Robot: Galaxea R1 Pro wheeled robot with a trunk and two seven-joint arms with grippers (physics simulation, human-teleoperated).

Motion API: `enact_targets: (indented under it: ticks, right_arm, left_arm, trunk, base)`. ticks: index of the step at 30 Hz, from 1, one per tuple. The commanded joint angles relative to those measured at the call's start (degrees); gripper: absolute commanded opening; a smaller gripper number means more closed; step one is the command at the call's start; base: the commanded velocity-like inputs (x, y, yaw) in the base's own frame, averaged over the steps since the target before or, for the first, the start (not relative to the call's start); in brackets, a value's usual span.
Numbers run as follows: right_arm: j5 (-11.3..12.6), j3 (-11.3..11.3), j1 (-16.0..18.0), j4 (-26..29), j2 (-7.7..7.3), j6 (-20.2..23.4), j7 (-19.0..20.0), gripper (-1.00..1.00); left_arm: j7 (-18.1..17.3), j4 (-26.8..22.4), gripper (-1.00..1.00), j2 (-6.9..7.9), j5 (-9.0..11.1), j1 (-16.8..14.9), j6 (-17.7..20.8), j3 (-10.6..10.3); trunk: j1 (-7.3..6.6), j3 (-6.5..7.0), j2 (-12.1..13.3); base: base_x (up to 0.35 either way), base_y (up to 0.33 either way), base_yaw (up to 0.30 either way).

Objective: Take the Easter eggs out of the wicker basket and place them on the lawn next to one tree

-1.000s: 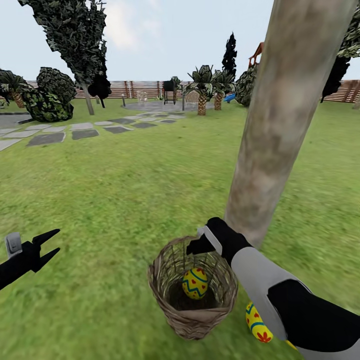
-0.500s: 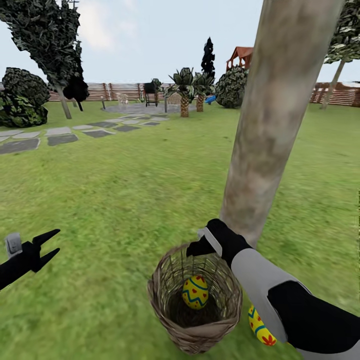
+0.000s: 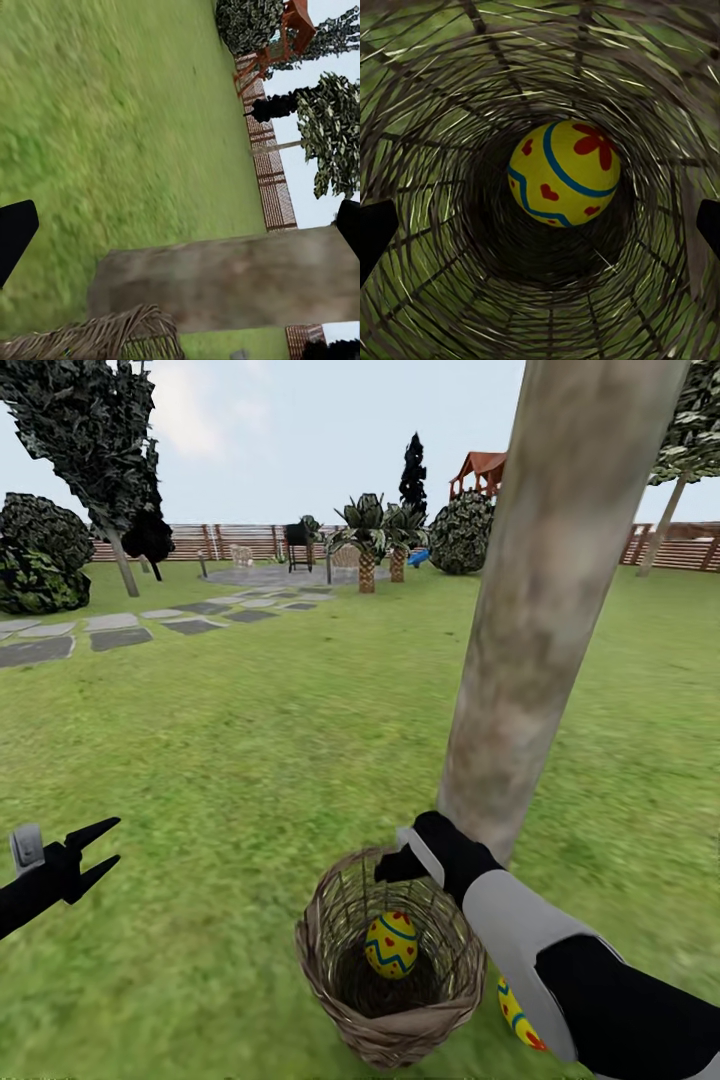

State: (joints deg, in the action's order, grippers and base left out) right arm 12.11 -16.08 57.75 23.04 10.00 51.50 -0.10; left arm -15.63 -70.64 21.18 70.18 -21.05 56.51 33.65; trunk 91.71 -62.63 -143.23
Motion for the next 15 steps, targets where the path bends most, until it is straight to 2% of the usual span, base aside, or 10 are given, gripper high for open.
enact_targets:
  ticks: [1,4,6,8,10,15]
  right_arm:
    - [0.10,-0.18,0.03,0.01,0.00,-0.03,-0.43,1.00]
    - [0.14,-0.26,-0.17,-1.12,0.00,-2.35,-3.84,1.00]
    - [0.18,-0.34,-0.58,-4.27,0.00,-6.14,-7.60,1.00]
    - [0.19,-0.40,-0.71,-7.19,0.00,-9.84,-9.53,1.00]
    - [0.13,-0.53,-0.77,-9.29,0.00,-12.57,-10.49,1.00]
    - [0.19,-0.60,-0.79,-10.25,0.00,-13.78,-10.93,1.00]
  left_arm:
    - [-0.45,-0.03,1.00,0.00,-0.39,-0.04,0.27,0.09]
    - [-0.45,0.05,1.00,0.00,-0.39,-0.04,0.27,0.03]
    - [-0.44,0.22,1.00,0.00,-0.39,-0.04,0.27,0.02]
    - [-0.42,0.28,1.00,0.00,-0.39,-0.04,0.27,0.02]
    - [-0.38,0.37,1.00,0.00,-0.39,-0.04,0.27,0.00]
    - [-0.37,0.41,1.00,0.00,-0.47,-0.04,0.27,0.01]
  trunk:
    - [0.01,-0.28,-0.04]
    - [0.09,-0.94,-0.08]
    - [0.14,-1.39,-0.11]
    - [0.19,-1.83,-0.13]
    - [0.24,-2.27,-0.16]
    - [0.37,-3.38,-0.23]
  base:
    - [0.000,0.000,0.000]
    - [0.000,0.000,0.000]
    - [0.000,0.000,0.000]
    - [0.000,0.000,0.000]
    - [0.000,0.000,0.000]
    - [0.000,0.000,0.000]
